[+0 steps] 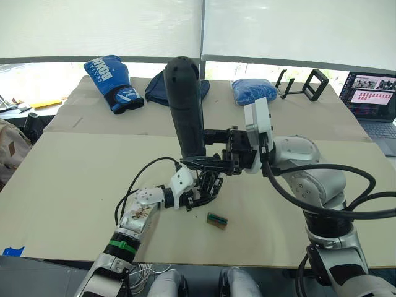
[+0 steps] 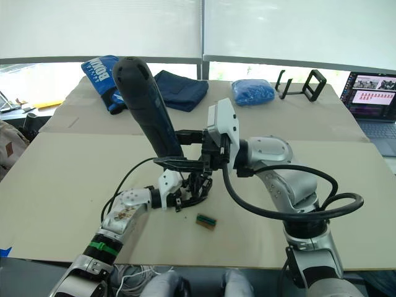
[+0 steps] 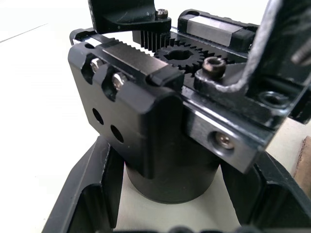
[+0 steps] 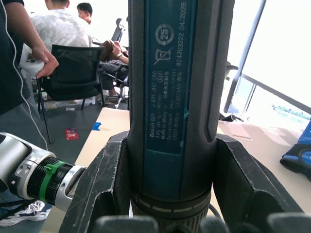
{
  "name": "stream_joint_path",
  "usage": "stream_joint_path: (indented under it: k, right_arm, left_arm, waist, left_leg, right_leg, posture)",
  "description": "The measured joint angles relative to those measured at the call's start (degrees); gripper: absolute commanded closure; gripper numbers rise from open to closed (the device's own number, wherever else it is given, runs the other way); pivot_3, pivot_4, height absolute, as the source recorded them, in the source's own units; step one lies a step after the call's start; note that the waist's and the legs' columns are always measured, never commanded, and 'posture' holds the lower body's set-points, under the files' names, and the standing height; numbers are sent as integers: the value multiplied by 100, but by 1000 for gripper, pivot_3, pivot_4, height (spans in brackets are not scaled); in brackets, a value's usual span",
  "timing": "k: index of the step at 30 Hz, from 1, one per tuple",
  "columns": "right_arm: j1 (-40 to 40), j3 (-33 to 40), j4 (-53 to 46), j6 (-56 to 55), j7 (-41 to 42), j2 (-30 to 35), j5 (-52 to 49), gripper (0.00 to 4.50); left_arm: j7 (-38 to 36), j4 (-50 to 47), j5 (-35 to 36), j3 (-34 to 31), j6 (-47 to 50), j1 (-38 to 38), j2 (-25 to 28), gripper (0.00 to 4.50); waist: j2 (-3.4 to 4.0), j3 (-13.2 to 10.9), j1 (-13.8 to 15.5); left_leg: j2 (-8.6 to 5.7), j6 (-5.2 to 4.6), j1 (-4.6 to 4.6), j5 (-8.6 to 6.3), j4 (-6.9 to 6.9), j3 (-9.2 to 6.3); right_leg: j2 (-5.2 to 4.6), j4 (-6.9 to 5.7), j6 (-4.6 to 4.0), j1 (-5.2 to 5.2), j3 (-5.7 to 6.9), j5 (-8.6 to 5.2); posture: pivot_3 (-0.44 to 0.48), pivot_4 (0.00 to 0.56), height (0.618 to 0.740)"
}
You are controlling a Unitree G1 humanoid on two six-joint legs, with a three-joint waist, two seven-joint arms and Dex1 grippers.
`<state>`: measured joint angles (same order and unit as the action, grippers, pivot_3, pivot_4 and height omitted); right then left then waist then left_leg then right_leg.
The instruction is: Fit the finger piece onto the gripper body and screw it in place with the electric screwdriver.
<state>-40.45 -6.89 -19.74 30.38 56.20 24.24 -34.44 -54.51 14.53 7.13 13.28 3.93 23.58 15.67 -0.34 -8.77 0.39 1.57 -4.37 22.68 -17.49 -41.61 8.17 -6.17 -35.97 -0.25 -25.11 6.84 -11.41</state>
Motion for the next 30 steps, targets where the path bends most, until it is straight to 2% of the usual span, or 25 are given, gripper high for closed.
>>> stream_joint_path:
  k: [30]
  right_arm:
    - [200,-34,16,-158,6,-39,71,2560]
  left_arm:
    - [-9,-4,1,5,2,6,20,2178]
  waist:
    - [0,0,-4]
  left_leg:
    - [0,0,0,0,0,0]
  right_leg:
    - [0,0,0,0,0,0]
  posture:
    - [0,150,740]
